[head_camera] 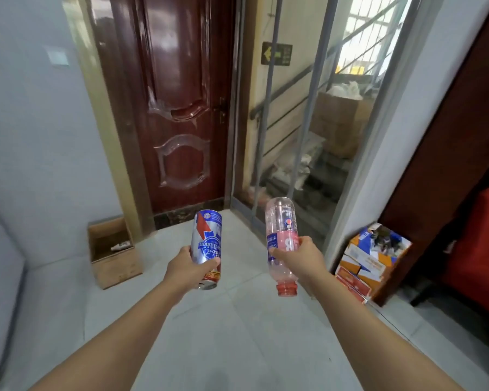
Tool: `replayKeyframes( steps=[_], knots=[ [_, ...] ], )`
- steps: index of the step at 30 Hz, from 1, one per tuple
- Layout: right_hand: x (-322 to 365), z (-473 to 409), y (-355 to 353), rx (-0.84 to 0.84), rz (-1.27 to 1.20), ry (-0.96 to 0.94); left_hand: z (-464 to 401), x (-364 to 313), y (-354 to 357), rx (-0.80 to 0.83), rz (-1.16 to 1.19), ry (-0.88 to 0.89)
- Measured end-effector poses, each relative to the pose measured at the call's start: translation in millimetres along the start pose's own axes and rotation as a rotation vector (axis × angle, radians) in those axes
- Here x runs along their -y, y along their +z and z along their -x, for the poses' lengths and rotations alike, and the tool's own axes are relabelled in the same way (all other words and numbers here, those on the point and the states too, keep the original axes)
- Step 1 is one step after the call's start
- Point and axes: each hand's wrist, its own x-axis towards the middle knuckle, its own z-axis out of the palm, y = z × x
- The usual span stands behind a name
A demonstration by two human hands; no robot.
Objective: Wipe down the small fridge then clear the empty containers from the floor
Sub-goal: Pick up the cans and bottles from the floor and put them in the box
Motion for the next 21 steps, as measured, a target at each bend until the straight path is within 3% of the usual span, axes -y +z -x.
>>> replayKeyframes(
  steps=[7,21],
  knots=[
    [33,-153,21,0.067,0.030,-0.015,-117,-48,21,-0.060,0.032,-0.042],
    [139,-426,121,0.439,0.170,-0.147,-316,-99,28,-0.383,0.190,-0.305]
  ],
)
